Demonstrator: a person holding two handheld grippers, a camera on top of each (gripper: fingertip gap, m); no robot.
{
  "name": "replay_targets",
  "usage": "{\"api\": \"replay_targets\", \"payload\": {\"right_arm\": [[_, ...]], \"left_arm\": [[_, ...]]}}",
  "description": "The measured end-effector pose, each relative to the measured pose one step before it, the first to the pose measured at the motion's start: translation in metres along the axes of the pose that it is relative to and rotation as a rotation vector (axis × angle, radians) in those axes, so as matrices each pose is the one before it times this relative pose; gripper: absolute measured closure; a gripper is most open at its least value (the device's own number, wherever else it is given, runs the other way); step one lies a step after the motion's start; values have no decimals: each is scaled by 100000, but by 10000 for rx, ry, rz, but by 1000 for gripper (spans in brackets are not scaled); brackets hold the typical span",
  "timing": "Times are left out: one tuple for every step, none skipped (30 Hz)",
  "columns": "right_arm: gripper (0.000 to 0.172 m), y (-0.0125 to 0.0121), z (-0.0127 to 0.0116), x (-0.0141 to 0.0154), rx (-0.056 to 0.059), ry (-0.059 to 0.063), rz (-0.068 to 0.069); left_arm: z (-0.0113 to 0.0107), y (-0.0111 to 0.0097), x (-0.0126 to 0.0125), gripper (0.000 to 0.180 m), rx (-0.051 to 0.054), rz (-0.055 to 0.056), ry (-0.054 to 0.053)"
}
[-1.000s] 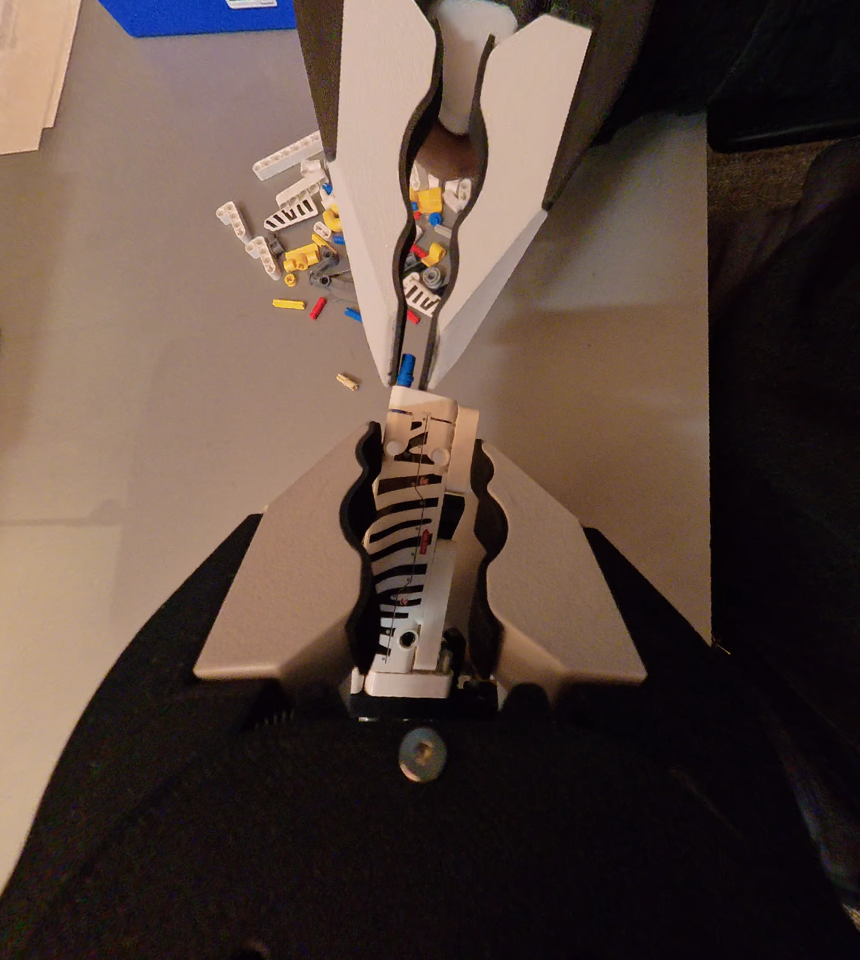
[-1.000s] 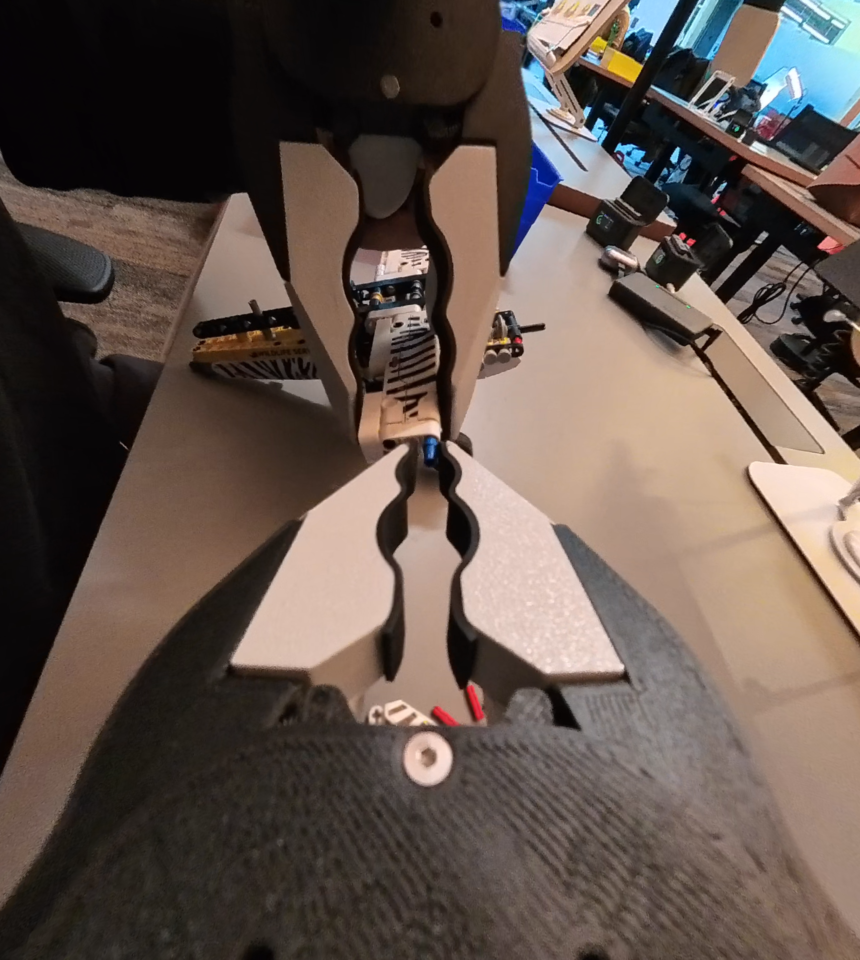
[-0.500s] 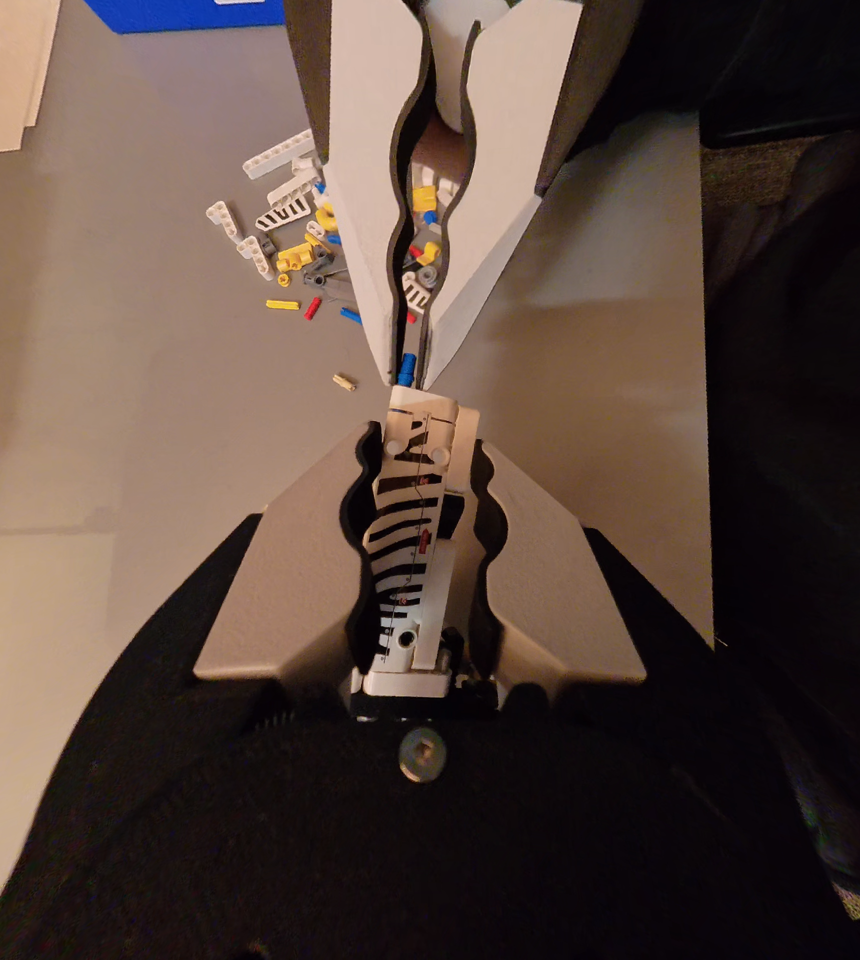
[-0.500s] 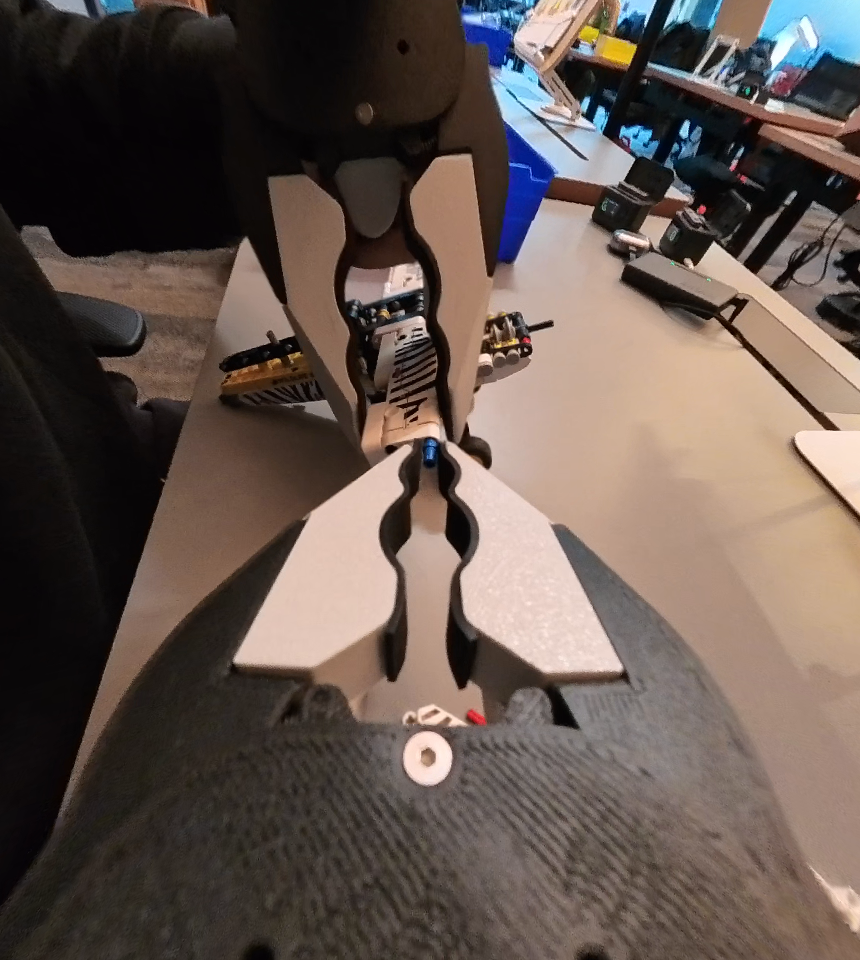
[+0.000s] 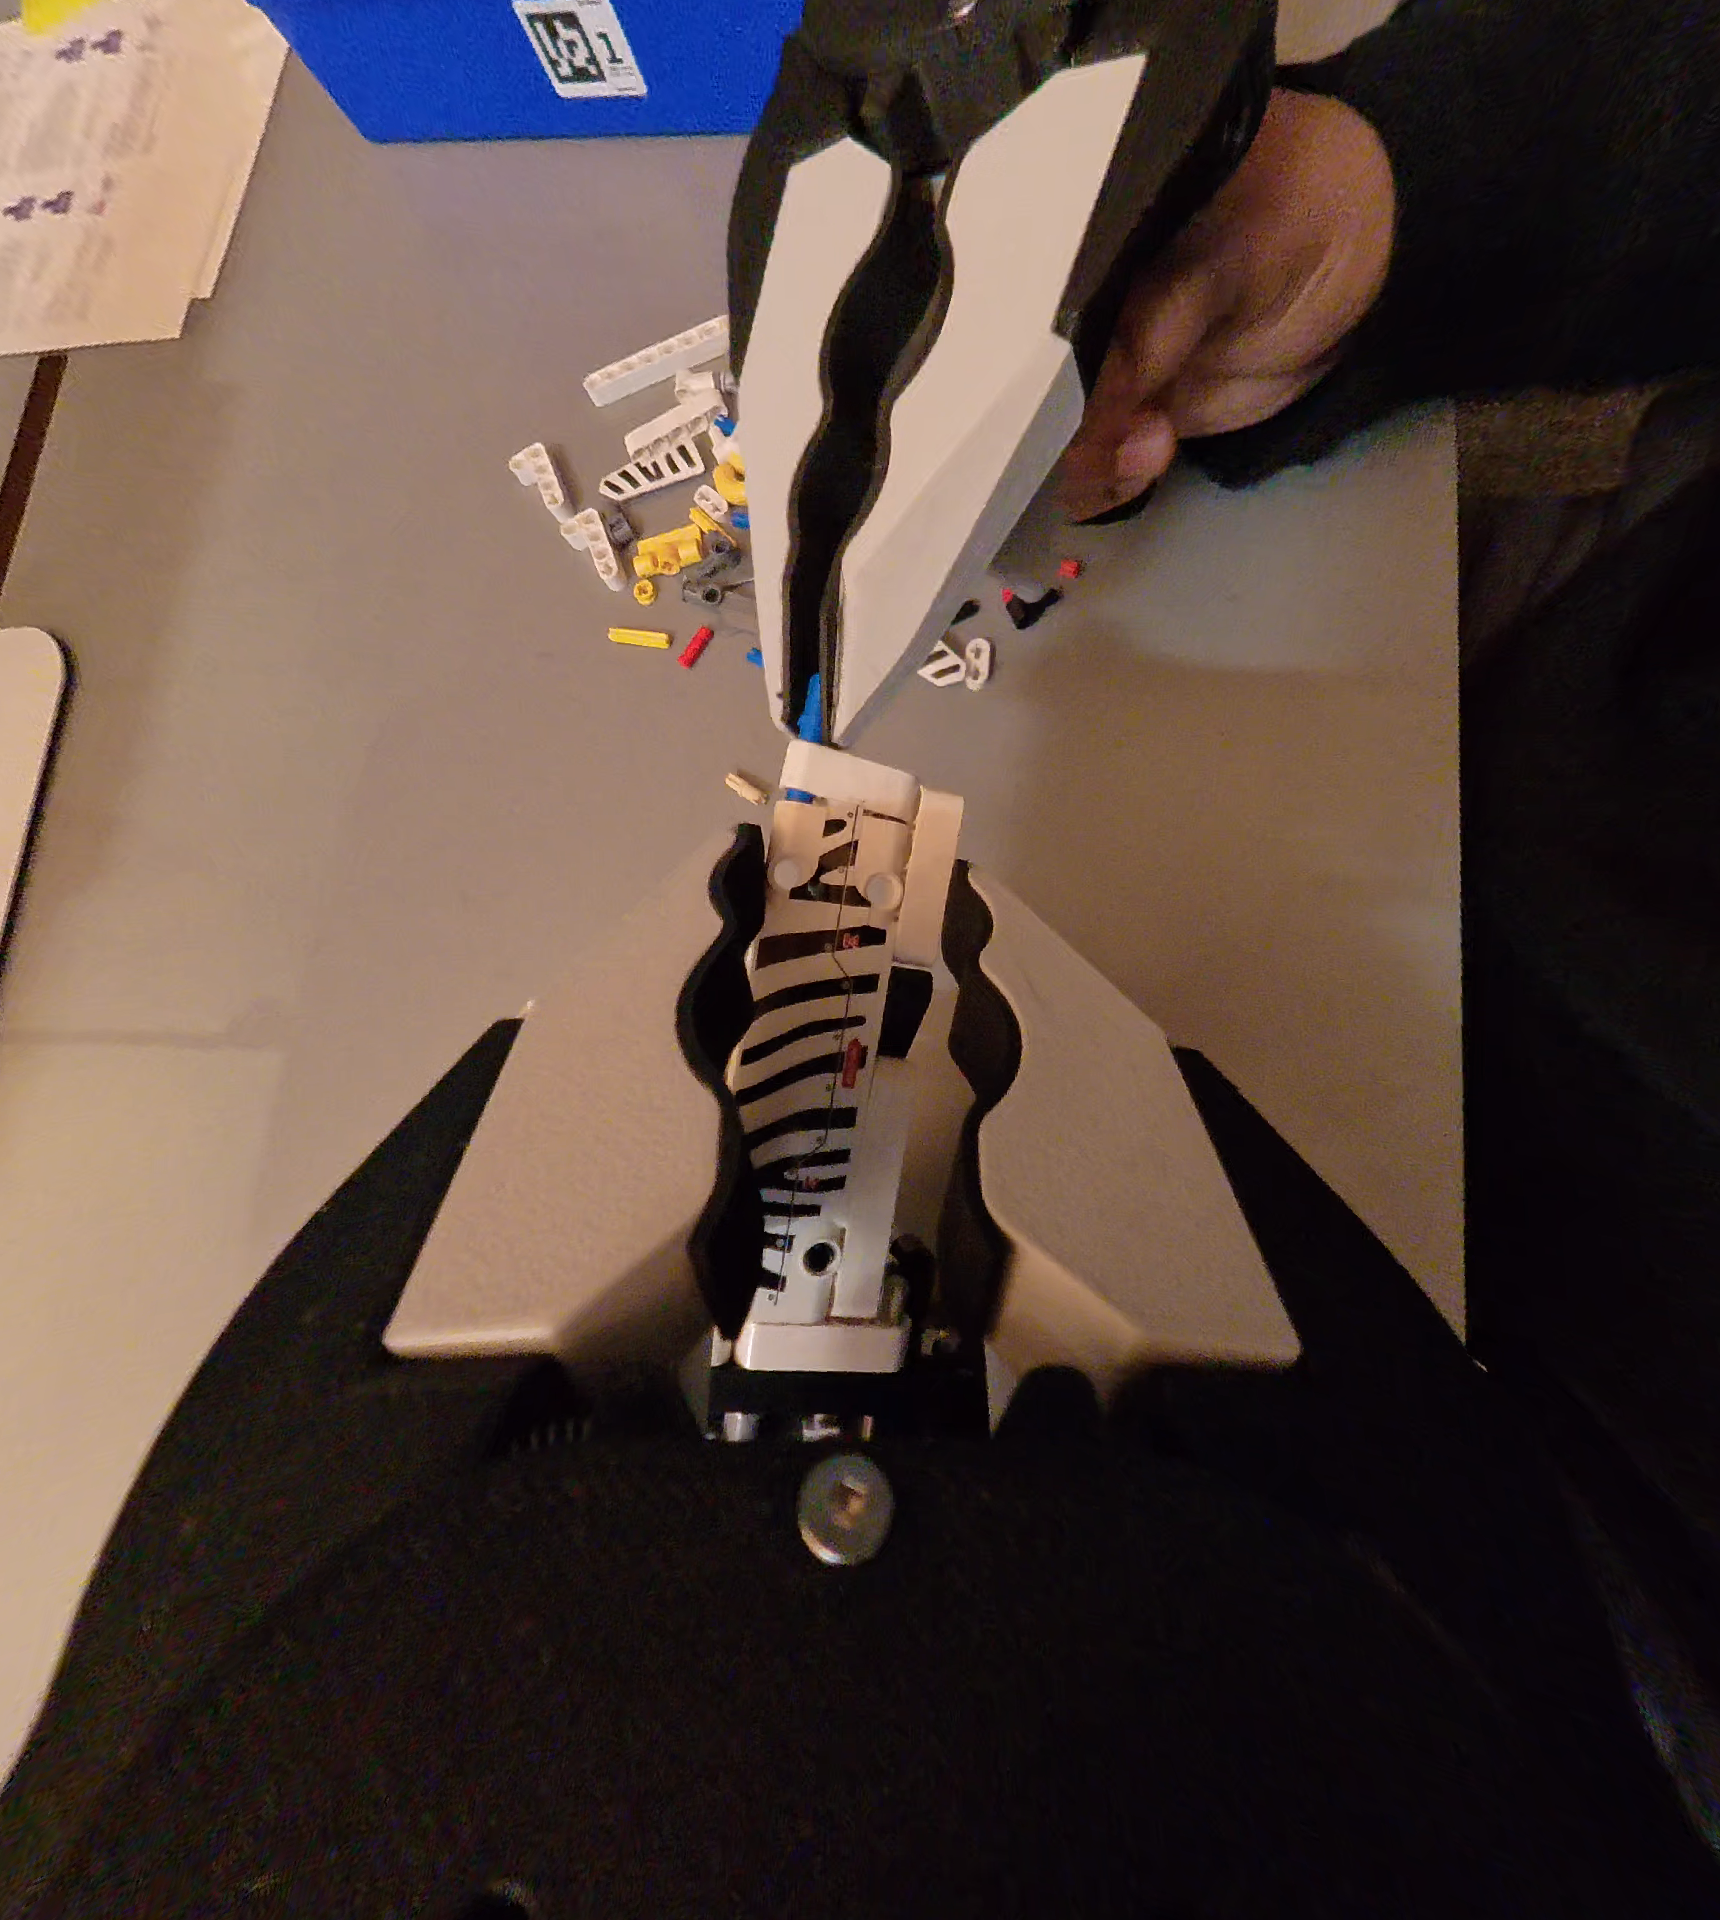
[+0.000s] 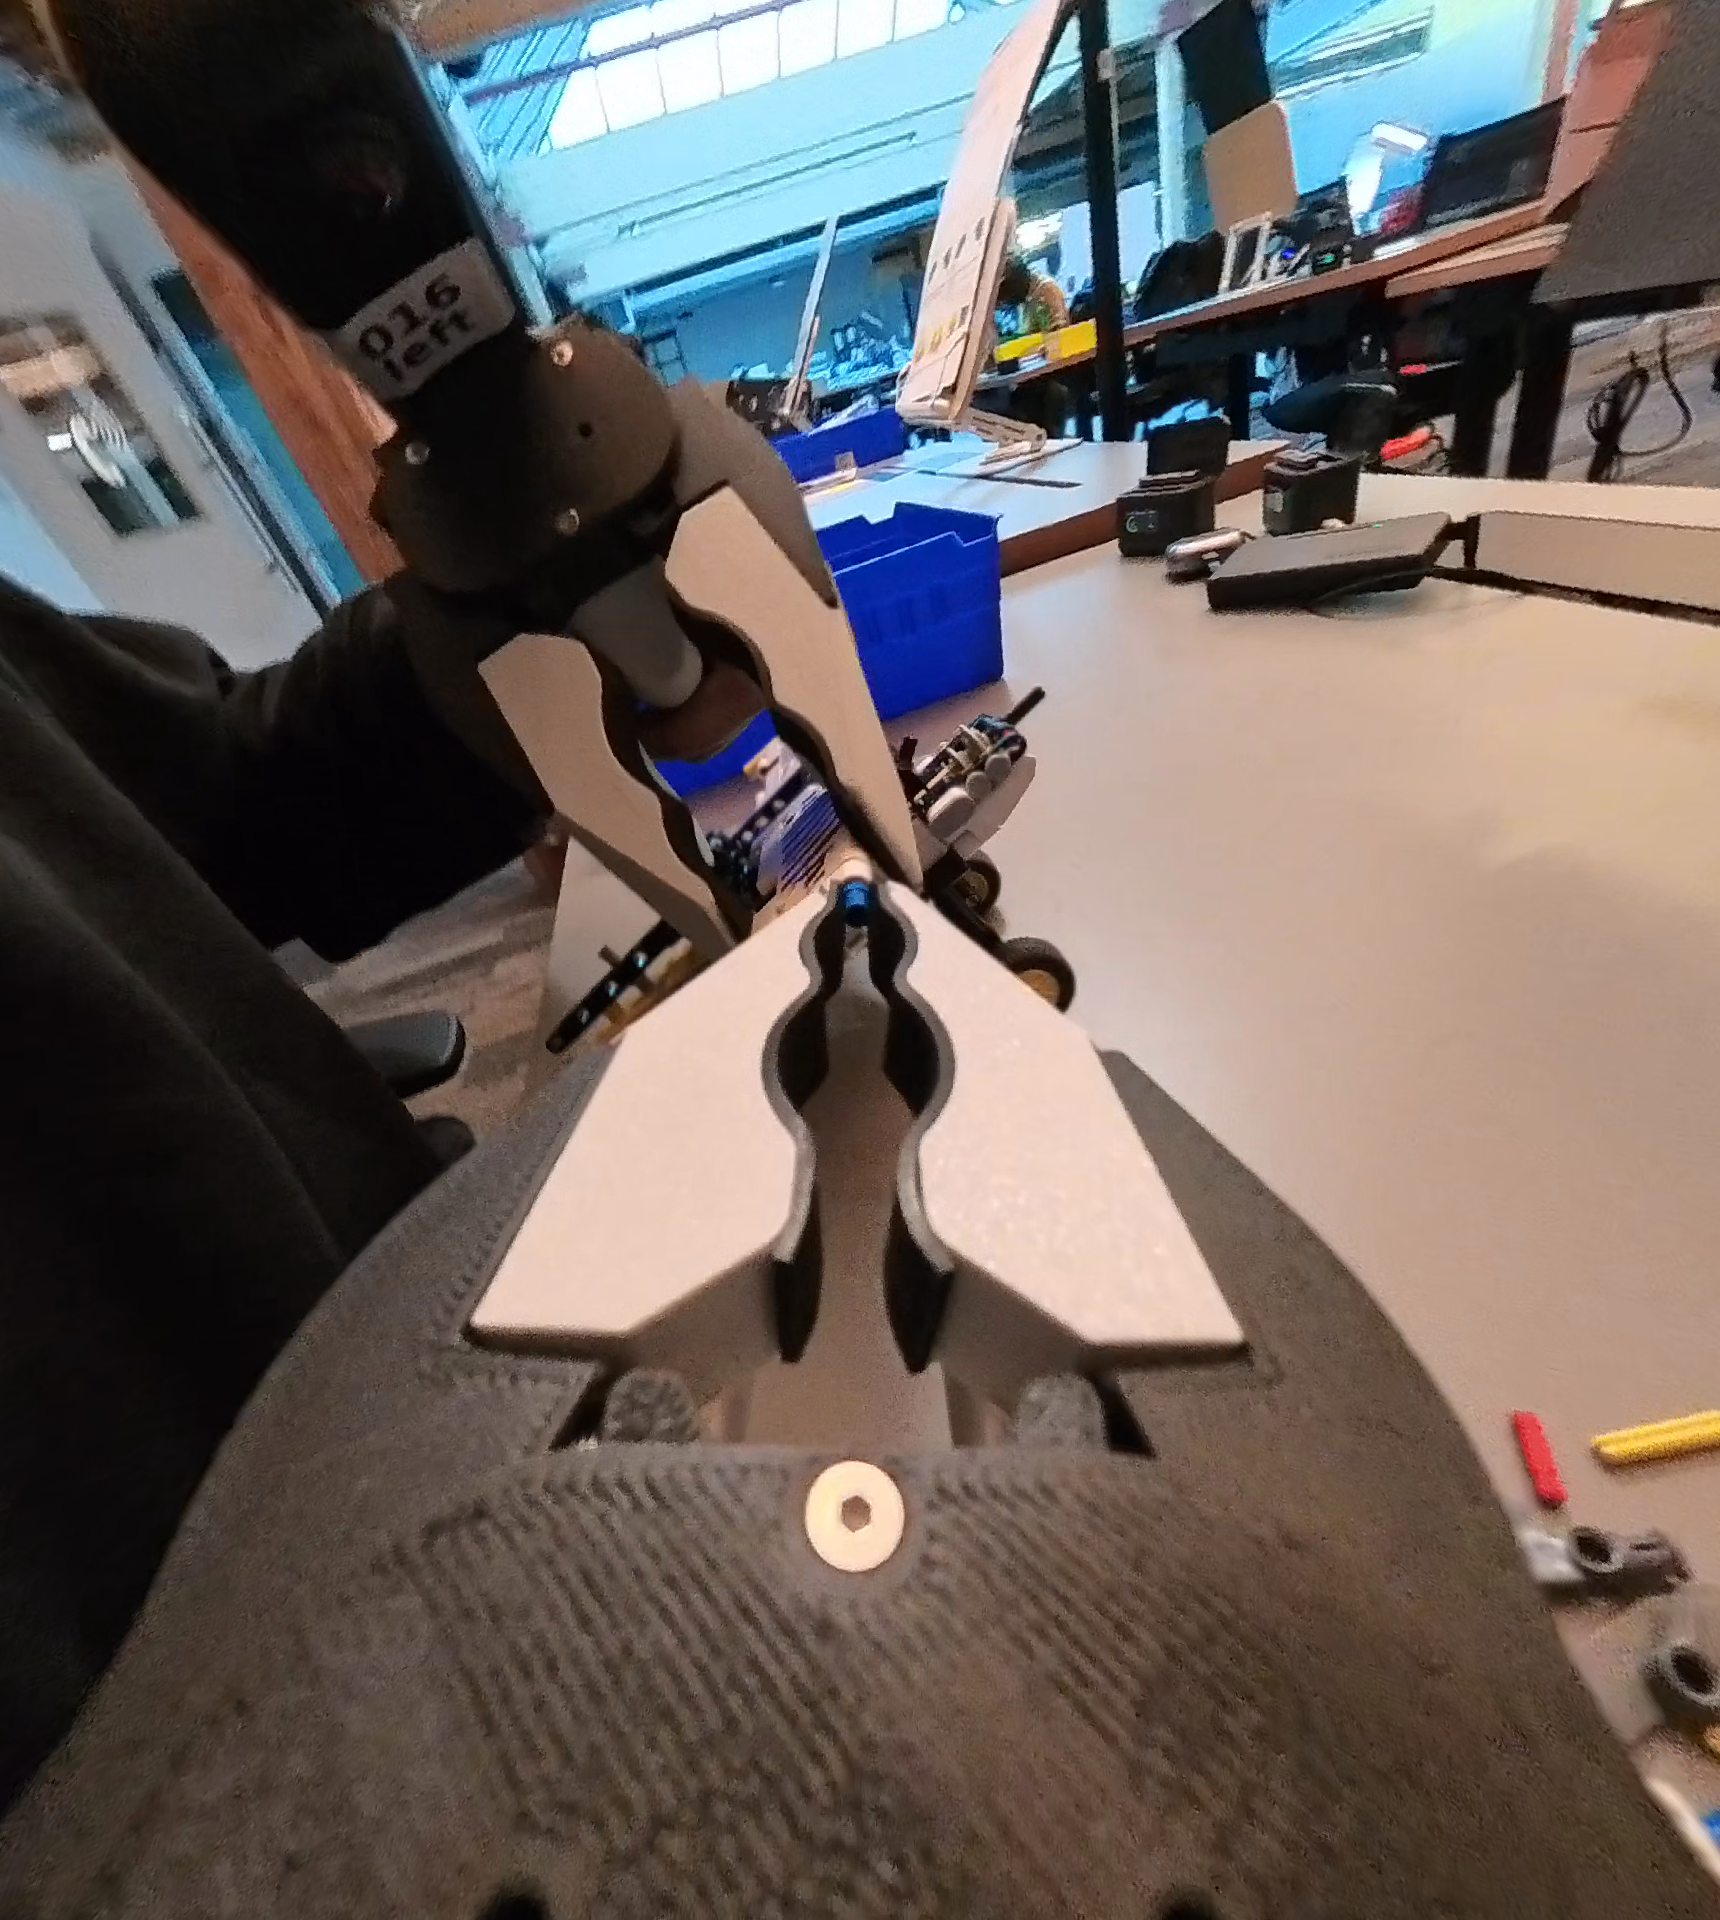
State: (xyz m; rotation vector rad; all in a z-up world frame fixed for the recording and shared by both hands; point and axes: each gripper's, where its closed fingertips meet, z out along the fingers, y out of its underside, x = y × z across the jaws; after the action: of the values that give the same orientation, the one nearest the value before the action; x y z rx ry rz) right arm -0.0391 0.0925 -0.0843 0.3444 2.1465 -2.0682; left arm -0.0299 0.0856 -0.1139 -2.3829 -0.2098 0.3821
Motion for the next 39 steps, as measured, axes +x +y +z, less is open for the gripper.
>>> {"api": "replay_targets", "payload": {"right_arm": [[171,-147,-62,32,121,41,327],[170,-273,-178,127,221,48,330],[170,-1343,-1145,741,882,270,407],[172,-3086,-2662,1364,1634,223,866],[172,-3043,-2640,1335,1107,386,457],[170,-567,-1350,1193,-284,947,-828],[169,1439,-115,47,-1078,522,-940],[170,1507,557,-1183,-861,-97,-477],[169,1093,626,-1010,-580,6,-419],[169,913,414,-131,-565,405,-532],[169,860,238,401,-545,531,-489],[169,859,153,598,-458,457,-257],[169,975,100,683,-391,368,0],[169,1142,64,662,-412,247,182],[168,1230,55,570,-441,149,299],[168,1178,43,579,-416,167,316],[168,1094,24,590,-400,194,231],[168,831,-28,589,-295,239,131],[169,434,-95,588,-100,293,70],[166,117,-134,487,36,256,45],[157,-80,-119,326,101,185,34],[148,-183,-110,264,119,189,39],[139,-230,-122,204,125,176,13],[133,-245,-146,116,143,163,-10],[125,-268,-180,89,160,166,-5],[122,-275,-213,-39,171,88,-14],[119,-273,-251,-127,181,28,-15],[117,-302,-273,-100,201,55,-9],[116,-360,-289,-115,236,63,-23],[116,-433,-283,-227,280,44,-31],[116,-461,-226,-383,302,3,-14],[117,-462,-140,-660,316,-94,25],[117,-437,-34,-1027,321,-234,51],[118,-350,65,-1292,288,-332,27],[120,-192,166,-1369,219,-339,-19],[121,-47,251,-1319,151,-284,-35],[121,84,312,-1292,84,-264,-44],[122,161,333,-1251,30,-256,-56],[122,221,332,-1164,-12,-229,-82]], "left_arm": [[-31,-138,-78,144,69,-33,14],[-37,-99,-75,144,67,22,16],[-96,107,-353,145,-37,21,-140],[-353,1126,-546,145,-530,91,-191],[-550,797,-96,148,-110,-1,69],[-336,937,-571,146,-124,-59,-227],[-178,446,-363,147,-135,-221,-58],[18,133,-177,147,-158,31,-39],[160,-49,-306,147,-207,132,-174],[241,-331,-117,147,0,119,-74],[289,-184,9,147,-4,7,41],[300,42,-14,147,-2,-8,44],[240,-32,34,147,107,-99,72],[142,1,17,148,78,-118,43],[31,0,47,147,25,-8,5],[-32,-25,79,148,-13,12,-4],[-50,8,41,148,-54,7,-23],[-52,0,-6,148,-48,10,-38],[-68,-16,-24,148,-34,20,-37],[-34,-9,-43,148,-44,6,-40],[6,-14,-27,148,-30,-19,-34],[43,-27,-13,148,-18,-27,-44],[54,-4,-28,148,-26,-10,-74],[30,-14,14,148,-13,13,-85],[-7,14,8,146,-12,-9,-102],[-50,133,4,139,-79,-60,-83],[-92,157,44,132,-50,-203,-28],[-161,92,53,126,-9,-334,52],[-272,11,-71,122,37,-352,28],[-402,-92,-78,119,144,-289,29],[-520,-228,-70,118,250,-235,20],[-621,-322,-125,118,309,-247,-38],[-680,-357,-94,118,348,-280,-46],[-725,-392,-120,118,394,-311,-82],[-776,-386,-281,118,419,-343,-203],[-828,-384,-420,118,444,-357,-301],[-942,-333,-659,118,437,-300,-433],[-1124,-245,-1233,120,342,-198,-723],[-1381,-459,-1980,125,369,-165,-1059]]}}
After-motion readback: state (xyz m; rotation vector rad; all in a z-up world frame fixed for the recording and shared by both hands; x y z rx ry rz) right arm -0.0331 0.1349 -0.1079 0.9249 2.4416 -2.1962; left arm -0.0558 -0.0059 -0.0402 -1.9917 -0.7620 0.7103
